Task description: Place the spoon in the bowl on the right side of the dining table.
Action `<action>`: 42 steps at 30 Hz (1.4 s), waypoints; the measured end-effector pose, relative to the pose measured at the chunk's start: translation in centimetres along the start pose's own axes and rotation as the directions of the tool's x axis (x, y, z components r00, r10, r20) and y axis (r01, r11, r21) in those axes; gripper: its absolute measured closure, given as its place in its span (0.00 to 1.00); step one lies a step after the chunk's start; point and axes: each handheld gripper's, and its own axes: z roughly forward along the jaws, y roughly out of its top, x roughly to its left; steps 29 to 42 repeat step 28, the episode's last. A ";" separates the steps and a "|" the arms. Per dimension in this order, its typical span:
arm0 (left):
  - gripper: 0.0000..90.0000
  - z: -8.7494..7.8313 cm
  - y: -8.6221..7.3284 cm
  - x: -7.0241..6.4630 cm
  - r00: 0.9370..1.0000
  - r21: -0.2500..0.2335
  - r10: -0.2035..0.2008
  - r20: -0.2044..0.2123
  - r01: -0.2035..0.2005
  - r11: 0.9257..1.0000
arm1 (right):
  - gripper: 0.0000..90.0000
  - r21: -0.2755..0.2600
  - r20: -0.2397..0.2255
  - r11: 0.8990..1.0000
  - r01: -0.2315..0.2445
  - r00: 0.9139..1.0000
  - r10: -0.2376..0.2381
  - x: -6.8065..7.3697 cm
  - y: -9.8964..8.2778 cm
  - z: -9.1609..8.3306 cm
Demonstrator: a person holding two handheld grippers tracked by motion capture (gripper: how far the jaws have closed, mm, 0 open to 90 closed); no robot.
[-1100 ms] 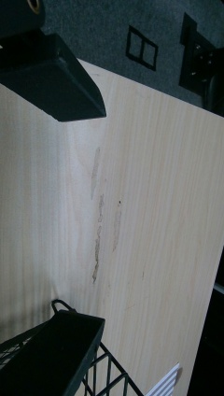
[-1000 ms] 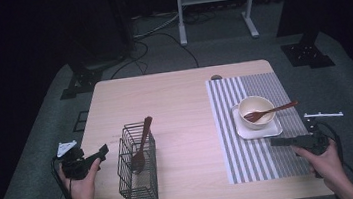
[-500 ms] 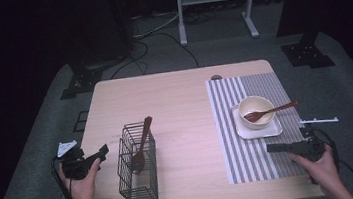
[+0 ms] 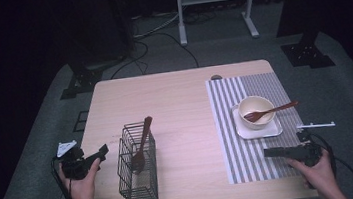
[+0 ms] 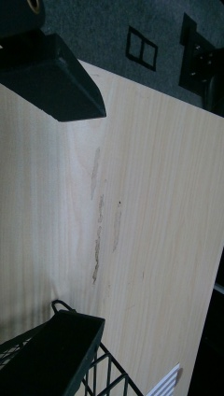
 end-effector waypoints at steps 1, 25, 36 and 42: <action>0.01 0.0 0.0 0.0 1.000 0.000 0.000 0.000 0.000 1.000 | 0.41 0.001 -0.001 1.000 0.003 1.000 -0.003 0.0 -0.1 0.0; 0.01 0.0 0.0 0.0 1.000 -0.001 -0.002 -0.002 0.002 1.000 | 0.40 -0.007 -0.029 1.000 0.016 0.999 -0.016 0.7 -2.1 0.6; 0.01 0.0 0.1 0.0 1.000 -0.003 -0.003 -0.003 0.003 1.000 | 0.40 -0.005 -0.029 1.000 0.017 0.999 -0.017 0.7 -2.3 0.7; 0.01 0.0 0.1 0.0 1.000 -0.003 -0.003 -0.003 0.003 1.000 | 0.40 -0.005 -0.029 1.000 0.017 0.999 -0.017 0.7 -2.3 0.7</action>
